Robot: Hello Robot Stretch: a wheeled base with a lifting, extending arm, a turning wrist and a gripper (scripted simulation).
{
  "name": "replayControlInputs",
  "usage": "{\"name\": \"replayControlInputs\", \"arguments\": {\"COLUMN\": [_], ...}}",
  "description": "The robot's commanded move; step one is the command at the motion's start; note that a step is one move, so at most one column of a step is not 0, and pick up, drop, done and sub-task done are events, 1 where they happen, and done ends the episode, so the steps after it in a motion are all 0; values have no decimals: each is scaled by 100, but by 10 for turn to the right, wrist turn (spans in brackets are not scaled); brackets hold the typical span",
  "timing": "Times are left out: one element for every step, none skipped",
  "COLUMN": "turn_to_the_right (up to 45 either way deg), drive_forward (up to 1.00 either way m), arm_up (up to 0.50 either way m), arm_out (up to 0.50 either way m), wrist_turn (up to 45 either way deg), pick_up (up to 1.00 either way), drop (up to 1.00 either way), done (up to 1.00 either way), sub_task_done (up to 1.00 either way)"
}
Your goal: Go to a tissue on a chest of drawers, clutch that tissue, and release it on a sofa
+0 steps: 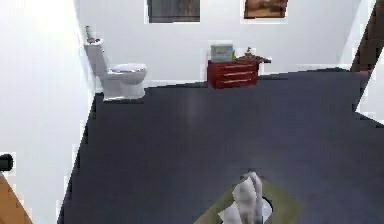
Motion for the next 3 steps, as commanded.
{"name": "replayControlInputs", "arguments": {"turn_to_the_right": [0,-450,-120], "drive_forward": [5,0,0], "arm_up": [0,0,0], "arm_out": [0,0,0], "wrist_turn": [0,0,0], "pick_up": [0,0,0], "drop": [0,0,0], "done": [0,0,0], "sub_task_done": [0,0,0]}}
